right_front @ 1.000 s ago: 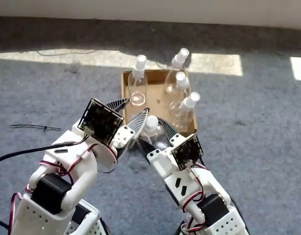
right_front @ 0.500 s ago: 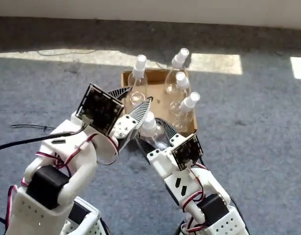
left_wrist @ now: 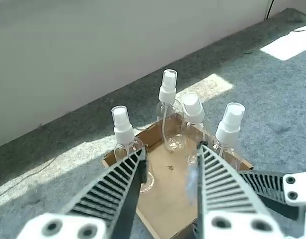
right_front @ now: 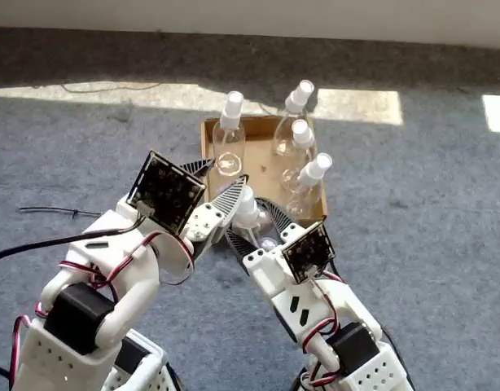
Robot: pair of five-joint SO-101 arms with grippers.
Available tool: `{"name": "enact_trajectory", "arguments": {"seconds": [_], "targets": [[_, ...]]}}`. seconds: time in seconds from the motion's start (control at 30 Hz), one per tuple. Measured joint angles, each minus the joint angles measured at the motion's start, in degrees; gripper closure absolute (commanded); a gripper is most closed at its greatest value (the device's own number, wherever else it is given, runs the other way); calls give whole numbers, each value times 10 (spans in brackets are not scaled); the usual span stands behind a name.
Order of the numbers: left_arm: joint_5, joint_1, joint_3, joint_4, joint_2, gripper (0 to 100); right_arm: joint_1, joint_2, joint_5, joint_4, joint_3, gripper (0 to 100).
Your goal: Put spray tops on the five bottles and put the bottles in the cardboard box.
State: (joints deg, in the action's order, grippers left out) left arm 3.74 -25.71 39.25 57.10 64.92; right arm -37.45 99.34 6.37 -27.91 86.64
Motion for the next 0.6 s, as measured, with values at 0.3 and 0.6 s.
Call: {"name": "enact_trajectory", "arguments": {"seconds": [0.3,0.6], "targets": [[0,1,11,-2,0,839,0,-1,0,-1,1,995],[0,1,31,-3,2,839,0,-1,1,-1,4,995]]}}
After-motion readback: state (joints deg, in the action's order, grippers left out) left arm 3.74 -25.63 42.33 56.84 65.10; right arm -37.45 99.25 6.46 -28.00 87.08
